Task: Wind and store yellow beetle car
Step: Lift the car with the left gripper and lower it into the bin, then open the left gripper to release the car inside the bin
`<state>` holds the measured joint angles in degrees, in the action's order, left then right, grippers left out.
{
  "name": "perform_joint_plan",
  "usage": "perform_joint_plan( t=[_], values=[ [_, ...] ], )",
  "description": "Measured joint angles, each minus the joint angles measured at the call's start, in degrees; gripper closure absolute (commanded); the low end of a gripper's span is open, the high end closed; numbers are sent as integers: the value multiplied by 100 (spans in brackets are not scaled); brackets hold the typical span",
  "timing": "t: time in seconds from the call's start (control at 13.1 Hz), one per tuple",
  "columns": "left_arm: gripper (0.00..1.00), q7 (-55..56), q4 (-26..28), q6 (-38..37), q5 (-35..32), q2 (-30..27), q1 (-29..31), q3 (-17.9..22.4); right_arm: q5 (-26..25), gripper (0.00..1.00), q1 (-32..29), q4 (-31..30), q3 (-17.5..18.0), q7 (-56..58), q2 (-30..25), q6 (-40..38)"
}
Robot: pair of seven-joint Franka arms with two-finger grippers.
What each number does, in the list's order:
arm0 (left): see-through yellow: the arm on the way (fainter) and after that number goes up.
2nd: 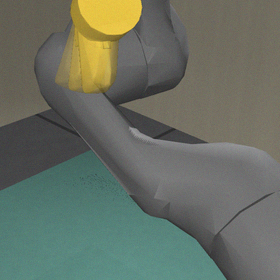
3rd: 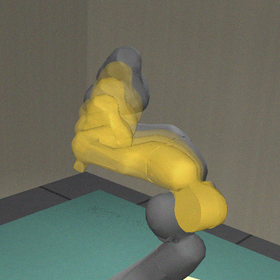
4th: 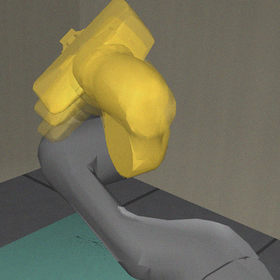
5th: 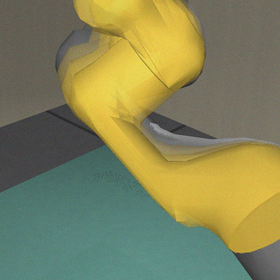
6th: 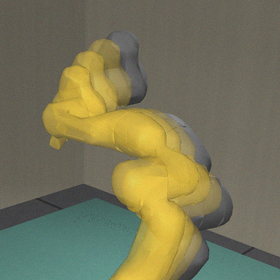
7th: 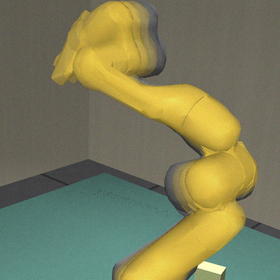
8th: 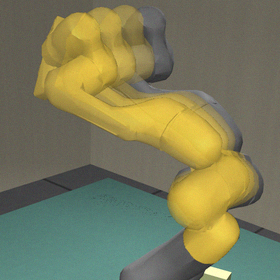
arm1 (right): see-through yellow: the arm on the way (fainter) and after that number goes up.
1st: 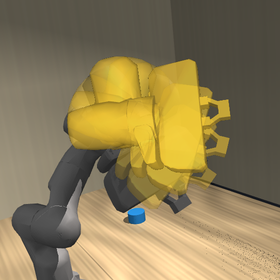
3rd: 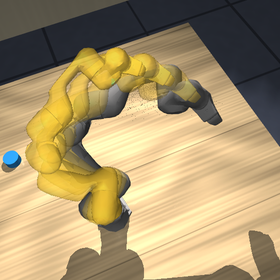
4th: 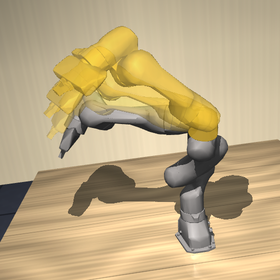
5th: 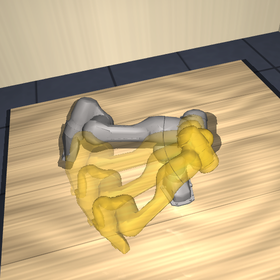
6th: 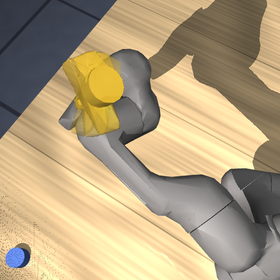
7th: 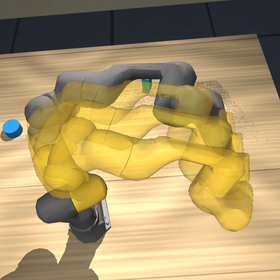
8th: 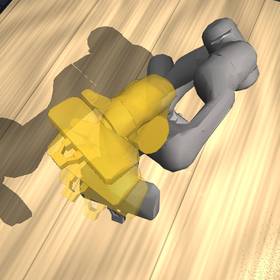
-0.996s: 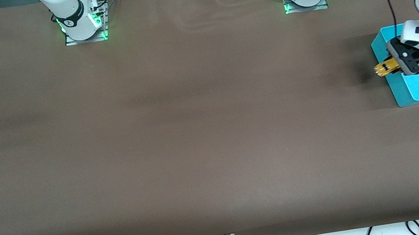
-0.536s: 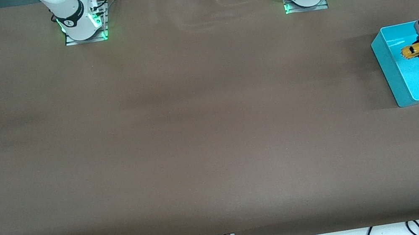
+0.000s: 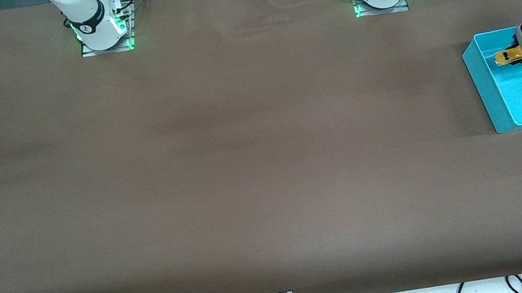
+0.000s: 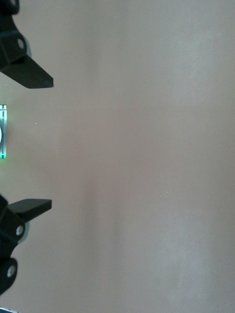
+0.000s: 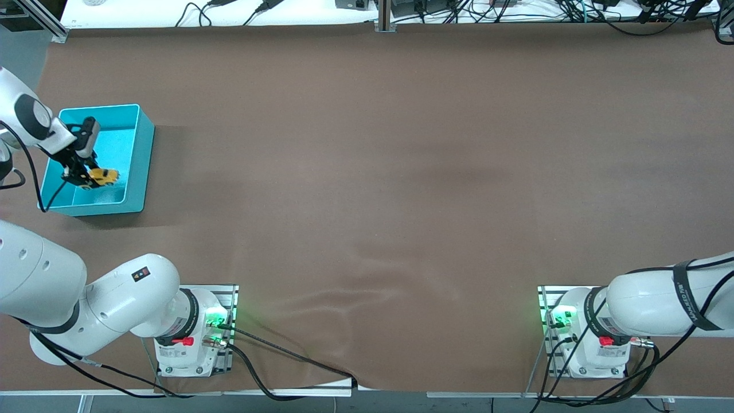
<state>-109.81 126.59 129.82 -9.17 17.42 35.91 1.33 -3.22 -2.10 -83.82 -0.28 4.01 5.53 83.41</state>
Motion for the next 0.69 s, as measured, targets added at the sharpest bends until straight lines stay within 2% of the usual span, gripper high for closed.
perform_joint_plan(
  t=[0.08, 0.15, 0.23, 0.69],
  values=[
    [94, 0, 1, 32, 0, 115, 1, -6, 0, 0, 0, 0, 0, 0, 0, 0],
    [40, 1, 1, 92, 0, 196, -1, -18, 0, 0, 0, 0, 0, 0, 0, 0],
    [1, 3, 2, 168, 0, 254, -2, -29, 0, 0, 0, 0, 0, 0, 0, 0],
    [0, 12, -31, 302, 0, 385, 2, 2, 0, 0, -1, 0, 0, 0, 1, 0]
  ],
)
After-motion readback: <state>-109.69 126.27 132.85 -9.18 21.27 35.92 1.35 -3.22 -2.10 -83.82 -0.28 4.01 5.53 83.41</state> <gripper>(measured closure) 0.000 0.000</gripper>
